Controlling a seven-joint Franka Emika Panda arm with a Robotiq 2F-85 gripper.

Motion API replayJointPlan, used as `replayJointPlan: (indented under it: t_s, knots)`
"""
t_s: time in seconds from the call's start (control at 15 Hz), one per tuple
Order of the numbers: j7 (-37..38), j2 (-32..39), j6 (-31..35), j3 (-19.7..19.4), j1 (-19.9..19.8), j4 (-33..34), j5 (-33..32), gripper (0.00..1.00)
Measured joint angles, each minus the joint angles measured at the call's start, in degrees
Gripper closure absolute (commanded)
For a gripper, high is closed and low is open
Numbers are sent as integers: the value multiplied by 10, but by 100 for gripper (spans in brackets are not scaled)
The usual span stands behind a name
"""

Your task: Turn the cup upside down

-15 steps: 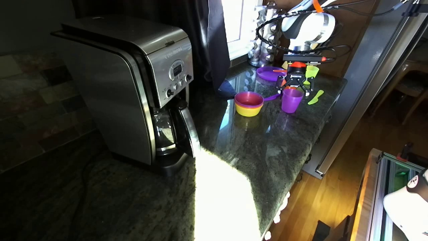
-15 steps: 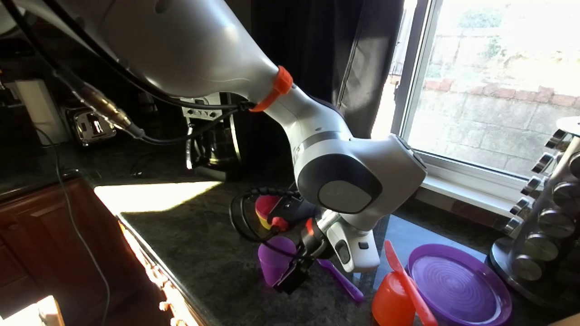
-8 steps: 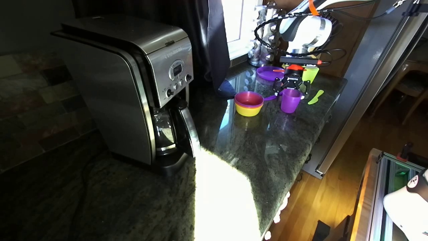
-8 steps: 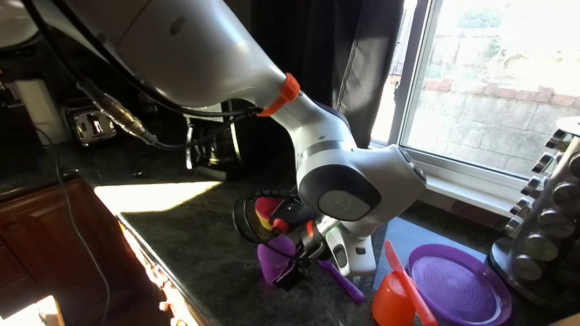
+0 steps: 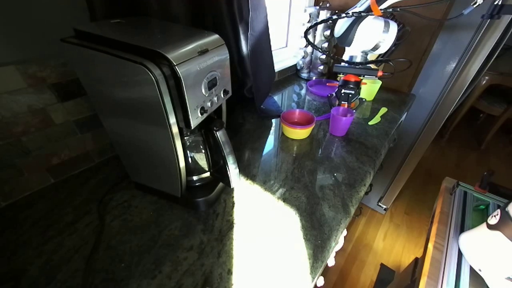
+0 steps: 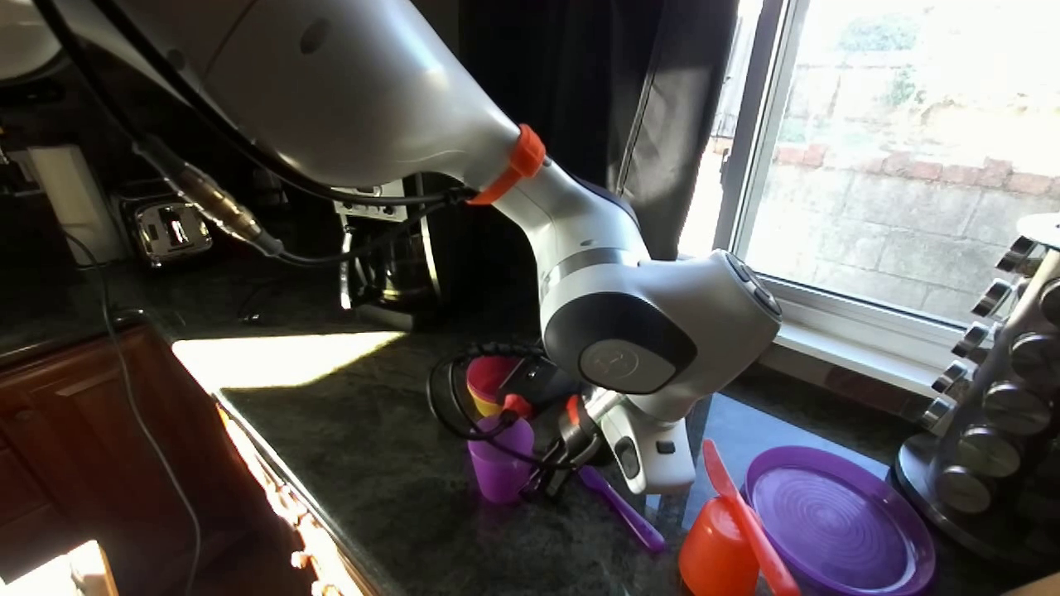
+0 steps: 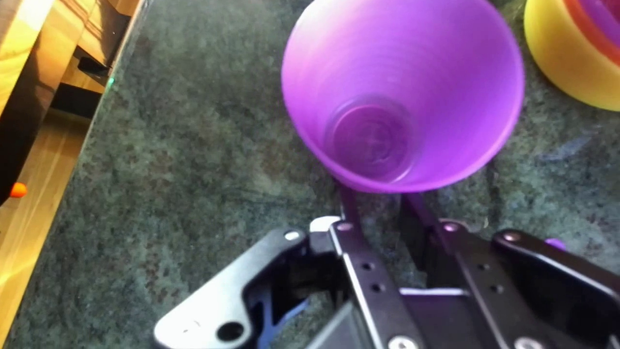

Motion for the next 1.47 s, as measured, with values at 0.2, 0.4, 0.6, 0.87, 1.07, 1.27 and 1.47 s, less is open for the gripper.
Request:
replayJointPlan:
  t_s: [0.2, 0.4, 0.6, 0.87, 1.07, 1.27, 1.47]
  knots:
    - [0, -2, 3, 0, 0, 0, 0, 49]
    - [0, -2, 3, 0, 0, 0, 0, 26]
    - [2, -1, 3, 0, 2, 0, 0, 4]
    - [4, 8, -5, 2, 4, 0, 2, 0]
    - [2, 12, -40, 5, 4, 1, 14, 0]
    - [0, 15, -72, 6, 4, 3, 20, 28]
    - [-2, 23, -88, 6, 4, 6, 22, 47]
